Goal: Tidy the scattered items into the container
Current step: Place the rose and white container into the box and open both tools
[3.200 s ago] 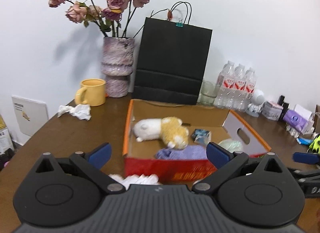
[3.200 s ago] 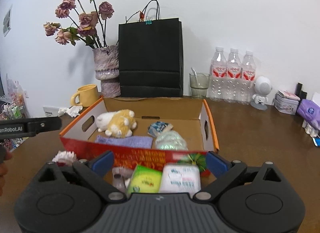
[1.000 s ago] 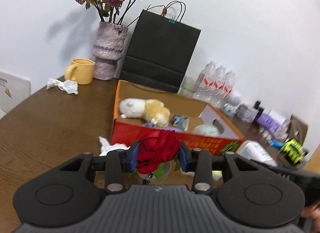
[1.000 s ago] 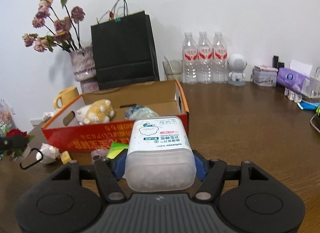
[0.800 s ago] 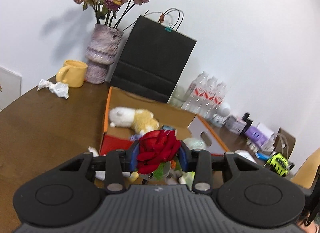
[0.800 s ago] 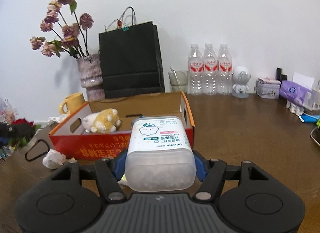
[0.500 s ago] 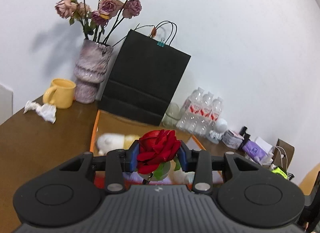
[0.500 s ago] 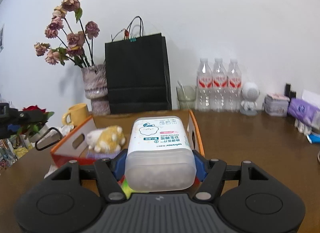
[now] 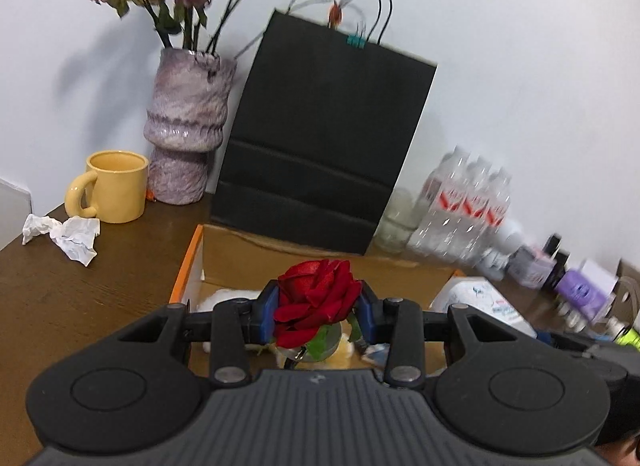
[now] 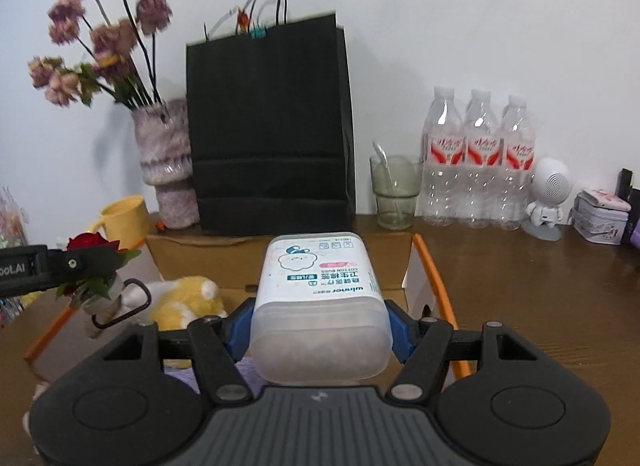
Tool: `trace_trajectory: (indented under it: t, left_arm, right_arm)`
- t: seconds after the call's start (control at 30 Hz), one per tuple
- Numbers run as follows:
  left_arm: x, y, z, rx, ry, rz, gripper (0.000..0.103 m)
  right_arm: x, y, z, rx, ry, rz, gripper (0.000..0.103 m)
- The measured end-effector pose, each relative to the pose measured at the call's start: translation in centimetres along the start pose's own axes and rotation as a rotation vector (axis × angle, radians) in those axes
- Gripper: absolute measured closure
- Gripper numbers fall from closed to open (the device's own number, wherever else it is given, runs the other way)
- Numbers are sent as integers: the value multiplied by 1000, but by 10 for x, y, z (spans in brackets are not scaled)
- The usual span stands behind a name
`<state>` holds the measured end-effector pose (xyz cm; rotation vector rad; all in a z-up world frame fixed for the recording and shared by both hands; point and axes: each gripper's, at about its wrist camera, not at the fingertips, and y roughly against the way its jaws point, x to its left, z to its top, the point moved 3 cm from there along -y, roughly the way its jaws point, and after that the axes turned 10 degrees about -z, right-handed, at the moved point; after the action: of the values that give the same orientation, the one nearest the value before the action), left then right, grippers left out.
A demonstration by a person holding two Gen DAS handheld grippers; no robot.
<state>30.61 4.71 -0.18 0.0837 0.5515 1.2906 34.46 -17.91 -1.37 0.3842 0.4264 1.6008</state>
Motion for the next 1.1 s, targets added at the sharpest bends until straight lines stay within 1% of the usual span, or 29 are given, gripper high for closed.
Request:
trace_trajectory:
  t: [0.03,0.07,0.1,0.13,0.17,0.2,0.27,0.33,0.83,0.97,1.1]
  left_arm:
    - [1,-5,-1,14,-10,8,61]
    - [1,-8,-2,21,-16,23,52]
    - [1,-9,-3,21,-19,49,44]
    - [1,-10,-4,22,-28,79,22]
    - [0,-10,-4,21,-37,104,9]
    - [-1,-9,-5,17,-49,121,7]
    - [-4,-6,-5,10,-64,128,2]
    - [-6,-5,-4,8,-65,124,0]
    - [-12,-6,-6,35,-91,139,0]
    - [-15,-2,-6,33,-95,139,0]
    - [-20,7,-3,14,-103,125,0]
  right_arm:
    - [1,-5,0,10,3,-1,38]
    - [1,-10,-1,23,3,-3,37]
    - [1,-13,-1,37,1,-7,33]
    - [0,-16,-2,50,2,-11,18]
    - [-1,-16,-3,56,-2,-20,8]
    - [-2,-14,-3,53,-5,-22,8]
    - [-4,-11,-1,49,-7,-19,8]
    - [-6,-6,0,44,-19,-14,7]
    - [-2,-2,0,61,6,-26,7]
    - [-2,1,-1,57,9,-29,7]
    - [0,9,-1,43,12,-36,7]
